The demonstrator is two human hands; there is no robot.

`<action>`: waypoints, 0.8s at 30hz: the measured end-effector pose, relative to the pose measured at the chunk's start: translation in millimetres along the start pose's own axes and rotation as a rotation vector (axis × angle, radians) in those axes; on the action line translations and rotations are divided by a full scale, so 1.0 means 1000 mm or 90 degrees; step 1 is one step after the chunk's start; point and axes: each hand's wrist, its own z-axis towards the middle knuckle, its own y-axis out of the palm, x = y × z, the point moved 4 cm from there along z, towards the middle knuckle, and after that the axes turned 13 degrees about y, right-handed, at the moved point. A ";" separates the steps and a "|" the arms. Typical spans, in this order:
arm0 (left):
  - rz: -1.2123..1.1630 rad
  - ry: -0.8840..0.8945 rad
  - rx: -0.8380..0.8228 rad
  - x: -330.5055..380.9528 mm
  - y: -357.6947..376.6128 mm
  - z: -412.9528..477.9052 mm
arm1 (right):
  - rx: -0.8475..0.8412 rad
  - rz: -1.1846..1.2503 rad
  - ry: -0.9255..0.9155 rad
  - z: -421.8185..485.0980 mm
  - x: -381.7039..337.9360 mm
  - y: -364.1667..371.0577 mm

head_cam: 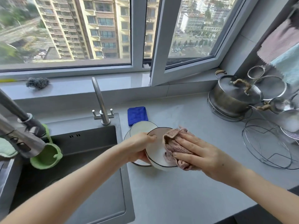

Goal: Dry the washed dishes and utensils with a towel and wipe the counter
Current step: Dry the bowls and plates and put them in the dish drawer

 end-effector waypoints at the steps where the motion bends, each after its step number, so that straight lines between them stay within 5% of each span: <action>1: -0.009 -0.002 0.028 0.004 0.001 0.004 | 0.024 0.051 0.046 0.000 0.004 -0.007; 5: -0.187 -0.018 0.144 0.022 -0.002 0.019 | 0.219 0.298 0.334 -0.002 0.030 -0.039; 8: -0.280 0.003 0.120 0.043 0.003 0.033 | 0.316 0.399 0.473 0.001 0.040 -0.036; 11: -0.266 0.066 0.084 0.064 0.020 0.042 | 0.279 0.561 0.446 0.021 0.029 -0.021; 16: 0.055 0.207 0.160 0.093 0.023 0.047 | 0.339 0.656 0.425 0.048 0.040 -0.031; 24: 0.263 0.251 0.171 0.135 0.026 0.047 | 0.282 0.748 0.428 0.083 0.092 -0.073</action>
